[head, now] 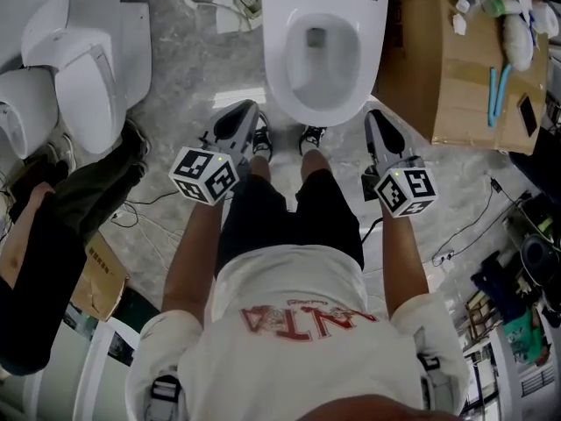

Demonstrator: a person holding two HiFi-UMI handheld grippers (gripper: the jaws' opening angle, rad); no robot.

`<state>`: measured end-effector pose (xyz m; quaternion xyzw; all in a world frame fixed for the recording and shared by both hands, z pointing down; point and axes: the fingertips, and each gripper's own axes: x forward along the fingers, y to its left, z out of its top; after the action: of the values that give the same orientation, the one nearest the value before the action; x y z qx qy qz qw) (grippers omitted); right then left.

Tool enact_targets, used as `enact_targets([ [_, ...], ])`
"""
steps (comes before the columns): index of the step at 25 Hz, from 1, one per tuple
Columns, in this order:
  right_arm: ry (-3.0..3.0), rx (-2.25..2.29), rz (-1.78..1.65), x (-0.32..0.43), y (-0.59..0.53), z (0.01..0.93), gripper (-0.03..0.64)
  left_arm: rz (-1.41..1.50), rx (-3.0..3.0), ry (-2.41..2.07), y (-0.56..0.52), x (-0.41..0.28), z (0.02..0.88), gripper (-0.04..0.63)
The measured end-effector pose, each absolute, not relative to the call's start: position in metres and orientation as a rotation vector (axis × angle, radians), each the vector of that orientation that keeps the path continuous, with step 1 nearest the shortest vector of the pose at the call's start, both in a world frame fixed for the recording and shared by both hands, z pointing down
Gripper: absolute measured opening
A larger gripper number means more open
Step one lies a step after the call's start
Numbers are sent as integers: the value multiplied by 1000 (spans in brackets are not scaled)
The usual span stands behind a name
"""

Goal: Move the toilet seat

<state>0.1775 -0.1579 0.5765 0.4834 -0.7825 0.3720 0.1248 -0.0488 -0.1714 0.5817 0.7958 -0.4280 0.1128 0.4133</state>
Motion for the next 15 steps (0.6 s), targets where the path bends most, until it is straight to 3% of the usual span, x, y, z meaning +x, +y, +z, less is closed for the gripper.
enact_targets([
  [3, -2194, 1410, 1183, 186, -152, 624, 65, 322, 1936, -1058, -167, -41, 623, 17],
  [6, -2106, 1419, 1281, 190, -143, 670, 112, 357, 1891, -1015, -158, -32, 658, 97],
  [9, -2024, 1433, 1376, 198, -131, 718, 151, 354, 1830, -1009, -151, -29, 697, 113],
  [15, -1851, 1590, 1708, 221, -100, 797, 175, 351, 1681, -1027, -133, -42, 782, 130],
])
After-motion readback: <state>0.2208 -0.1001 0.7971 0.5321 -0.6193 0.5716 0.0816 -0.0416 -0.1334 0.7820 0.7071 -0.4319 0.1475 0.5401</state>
